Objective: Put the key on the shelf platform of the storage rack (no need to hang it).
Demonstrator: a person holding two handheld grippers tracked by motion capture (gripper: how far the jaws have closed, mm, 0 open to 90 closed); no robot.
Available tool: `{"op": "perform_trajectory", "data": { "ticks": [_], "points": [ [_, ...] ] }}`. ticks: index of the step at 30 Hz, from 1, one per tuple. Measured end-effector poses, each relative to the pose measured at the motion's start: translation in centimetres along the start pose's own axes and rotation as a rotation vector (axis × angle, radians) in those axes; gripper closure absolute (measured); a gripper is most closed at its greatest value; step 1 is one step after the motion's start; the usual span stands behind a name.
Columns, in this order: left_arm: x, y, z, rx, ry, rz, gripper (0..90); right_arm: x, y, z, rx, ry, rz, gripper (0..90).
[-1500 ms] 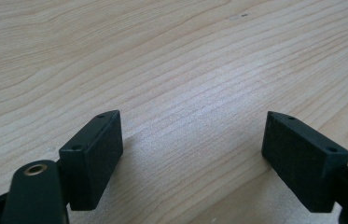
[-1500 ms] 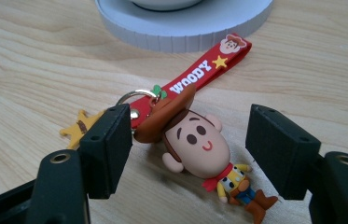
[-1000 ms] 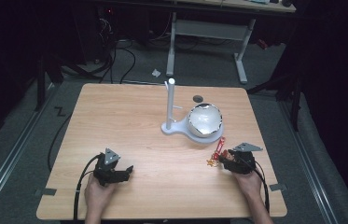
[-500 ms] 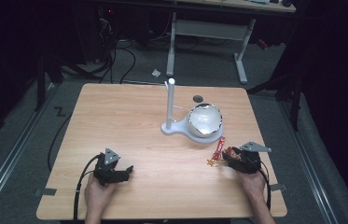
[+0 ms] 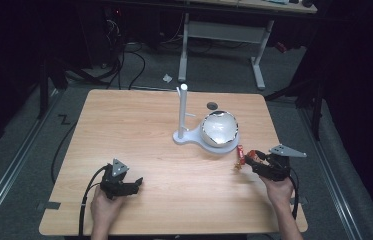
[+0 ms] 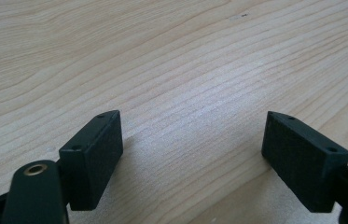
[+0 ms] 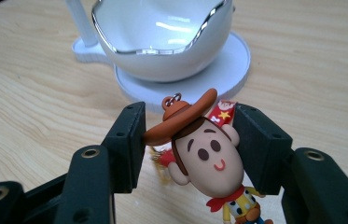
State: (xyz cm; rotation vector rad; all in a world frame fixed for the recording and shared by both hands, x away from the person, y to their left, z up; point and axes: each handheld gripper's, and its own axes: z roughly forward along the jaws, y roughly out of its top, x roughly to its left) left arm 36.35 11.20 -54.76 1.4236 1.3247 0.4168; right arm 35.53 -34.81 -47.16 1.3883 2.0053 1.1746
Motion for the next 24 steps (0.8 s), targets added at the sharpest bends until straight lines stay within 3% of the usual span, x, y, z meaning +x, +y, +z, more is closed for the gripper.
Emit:
{"op": "perform_trajectory", "data": {
  "ticks": [7,24],
  "points": [
    [0.0,0.0,0.0,0.000,0.000,0.000,20.7,-0.1,1.7,-1.3,-0.033,-0.011,-0.016,46.3],
    [0.0,0.0,0.0,0.001,0.001,0.001,20.7,-0.5,4.7,-3.9,-0.086,0.041,0.003,46.3]
  ]
}}
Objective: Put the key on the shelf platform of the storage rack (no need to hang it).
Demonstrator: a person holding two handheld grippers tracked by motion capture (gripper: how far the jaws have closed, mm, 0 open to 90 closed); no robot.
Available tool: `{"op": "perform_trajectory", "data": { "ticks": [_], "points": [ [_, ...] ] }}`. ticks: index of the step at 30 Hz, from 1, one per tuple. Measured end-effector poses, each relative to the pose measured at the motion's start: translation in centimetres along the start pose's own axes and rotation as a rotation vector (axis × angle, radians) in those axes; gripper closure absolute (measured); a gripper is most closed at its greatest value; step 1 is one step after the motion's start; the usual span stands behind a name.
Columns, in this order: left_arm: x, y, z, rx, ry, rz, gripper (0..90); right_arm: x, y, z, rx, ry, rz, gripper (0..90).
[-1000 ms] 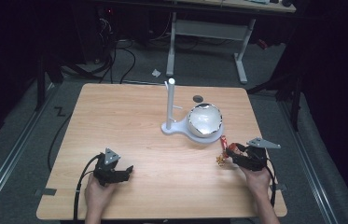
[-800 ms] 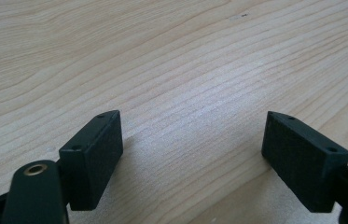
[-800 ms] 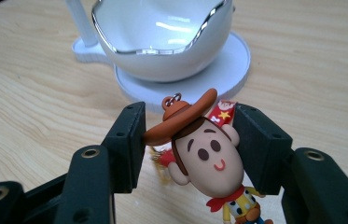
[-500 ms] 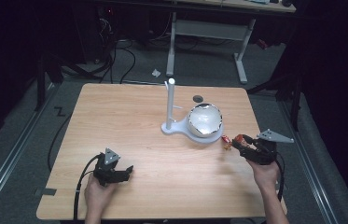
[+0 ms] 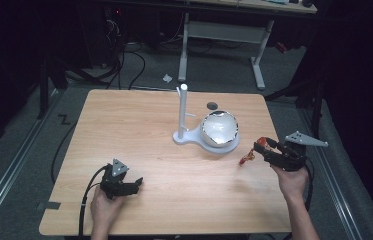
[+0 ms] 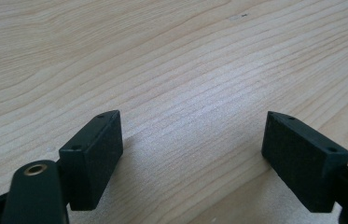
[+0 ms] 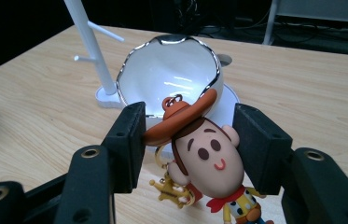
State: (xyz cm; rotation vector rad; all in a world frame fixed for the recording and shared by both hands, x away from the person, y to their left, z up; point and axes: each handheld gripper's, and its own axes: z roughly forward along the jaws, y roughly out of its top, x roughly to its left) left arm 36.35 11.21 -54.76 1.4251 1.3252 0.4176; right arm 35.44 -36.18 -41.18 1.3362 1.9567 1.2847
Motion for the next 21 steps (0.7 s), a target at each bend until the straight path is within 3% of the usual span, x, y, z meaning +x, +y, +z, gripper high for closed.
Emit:
{"op": "perform_trajectory", "data": {
  "ticks": [6,10,21],
  "points": [
    [0.0,0.0,0.0,-0.001,-0.001,-0.001,20.7,0.0,1.2,-0.6,-0.015,0.023,0.007,46.3],
    [0.0,0.0,0.0,0.000,-0.001,0.000,20.7,-0.3,1.9,-0.7,-0.039,0.064,0.046,46.3],
    [0.0,0.0,0.0,0.000,-0.001,-0.001,20.7,0.0,4.5,-0.2,-0.042,0.115,0.052,46.3]
  ]
}}
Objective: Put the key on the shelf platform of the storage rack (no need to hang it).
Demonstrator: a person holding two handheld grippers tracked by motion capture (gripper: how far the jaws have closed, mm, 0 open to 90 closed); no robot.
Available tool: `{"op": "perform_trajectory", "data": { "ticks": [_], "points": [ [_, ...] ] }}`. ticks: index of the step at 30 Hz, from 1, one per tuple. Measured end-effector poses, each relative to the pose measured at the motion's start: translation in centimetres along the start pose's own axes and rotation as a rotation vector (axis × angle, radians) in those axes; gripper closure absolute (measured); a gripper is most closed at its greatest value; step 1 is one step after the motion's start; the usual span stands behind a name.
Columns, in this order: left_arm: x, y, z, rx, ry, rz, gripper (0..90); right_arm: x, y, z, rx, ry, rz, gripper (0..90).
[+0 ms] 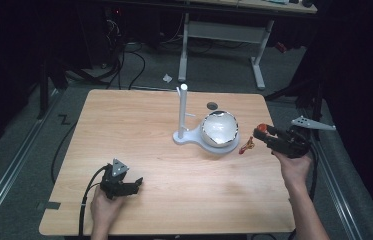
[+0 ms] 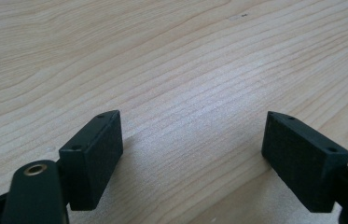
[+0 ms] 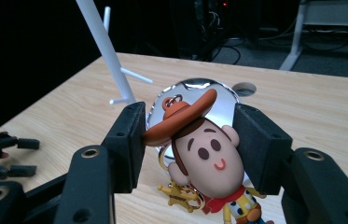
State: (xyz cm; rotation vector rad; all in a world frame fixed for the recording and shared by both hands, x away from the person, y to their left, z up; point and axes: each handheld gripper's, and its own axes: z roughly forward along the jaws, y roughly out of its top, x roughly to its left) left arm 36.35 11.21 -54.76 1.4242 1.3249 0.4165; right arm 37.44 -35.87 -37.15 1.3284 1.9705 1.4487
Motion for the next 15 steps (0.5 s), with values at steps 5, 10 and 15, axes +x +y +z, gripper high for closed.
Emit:
{"op": "perform_trajectory", "data": {
  "ticks": [5,10,15],
  "points": [
    [0.0,0.0,0.0,0.001,0.001,0.001,20.7,0.1,1.3,0.6,0.004,0.024,0.002,46.3],
    [0.0,0.0,0.0,0.001,0.000,0.000,20.7,0.4,3.1,1.4,-0.005,0.043,-0.002,46.4],
    [0.0,0.0,0.0,0.001,0.000,0.001,20.7,0.8,4.7,2.6,0.011,0.040,-0.018,46.4]
  ]
}}
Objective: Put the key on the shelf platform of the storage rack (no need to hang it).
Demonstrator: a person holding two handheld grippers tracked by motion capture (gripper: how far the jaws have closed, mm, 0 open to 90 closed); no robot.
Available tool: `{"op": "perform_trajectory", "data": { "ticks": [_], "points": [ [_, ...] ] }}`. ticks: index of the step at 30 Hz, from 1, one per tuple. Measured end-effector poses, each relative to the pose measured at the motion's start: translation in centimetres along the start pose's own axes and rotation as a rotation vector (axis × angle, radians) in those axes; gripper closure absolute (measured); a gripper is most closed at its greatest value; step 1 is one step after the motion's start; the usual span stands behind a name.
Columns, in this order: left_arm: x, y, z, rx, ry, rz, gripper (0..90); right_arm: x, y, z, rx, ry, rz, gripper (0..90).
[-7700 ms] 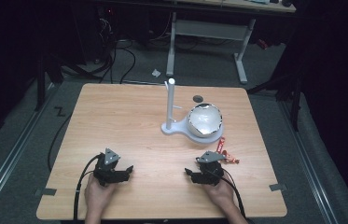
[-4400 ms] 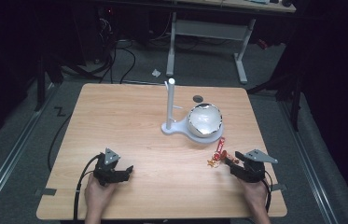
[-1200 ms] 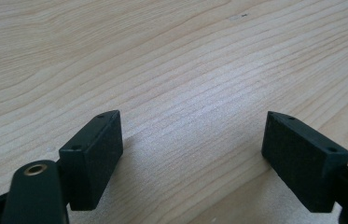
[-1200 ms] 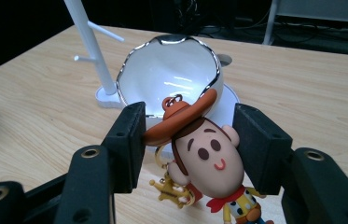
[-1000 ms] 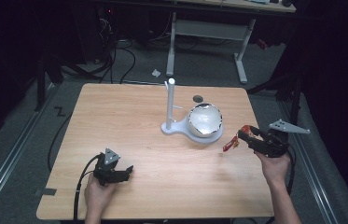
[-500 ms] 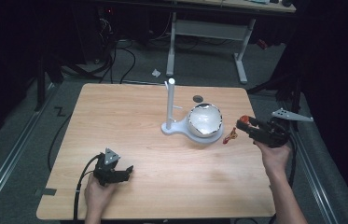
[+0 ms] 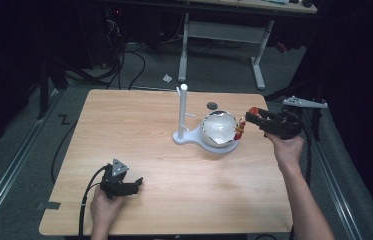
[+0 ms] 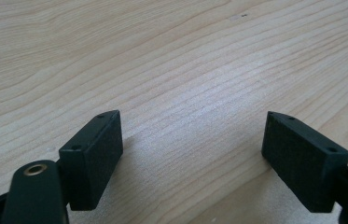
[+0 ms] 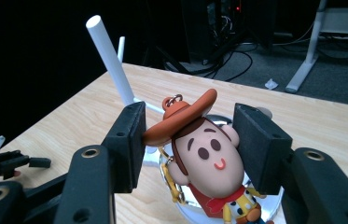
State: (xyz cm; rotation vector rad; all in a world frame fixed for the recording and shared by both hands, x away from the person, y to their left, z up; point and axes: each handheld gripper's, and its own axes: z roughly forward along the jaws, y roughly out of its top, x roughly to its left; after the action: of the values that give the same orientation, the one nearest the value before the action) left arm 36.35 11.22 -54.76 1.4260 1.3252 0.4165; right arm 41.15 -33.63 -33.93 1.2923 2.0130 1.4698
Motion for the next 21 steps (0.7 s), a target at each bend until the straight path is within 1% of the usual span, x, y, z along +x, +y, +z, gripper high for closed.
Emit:
{"op": "perform_trajectory", "data": {
  "ticks": [3,10,21],
  "points": [
    [0.0,0.0,0.0,-0.001,-0.001,-0.001,20.7,0.1,0.6,0.7,0.007,-0.007,-0.007,46.4],
    [0.0,0.0,0.0,0.001,-0.001,0.000,20.7,0.4,1.3,2.4,0.033,-0.018,-0.028,46.4],
    [0.0,0.0,0.0,0.000,-0.001,-0.002,20.6,0.4,1.1,4.9,0.079,-0.046,-0.041,46.4]
  ]
}}
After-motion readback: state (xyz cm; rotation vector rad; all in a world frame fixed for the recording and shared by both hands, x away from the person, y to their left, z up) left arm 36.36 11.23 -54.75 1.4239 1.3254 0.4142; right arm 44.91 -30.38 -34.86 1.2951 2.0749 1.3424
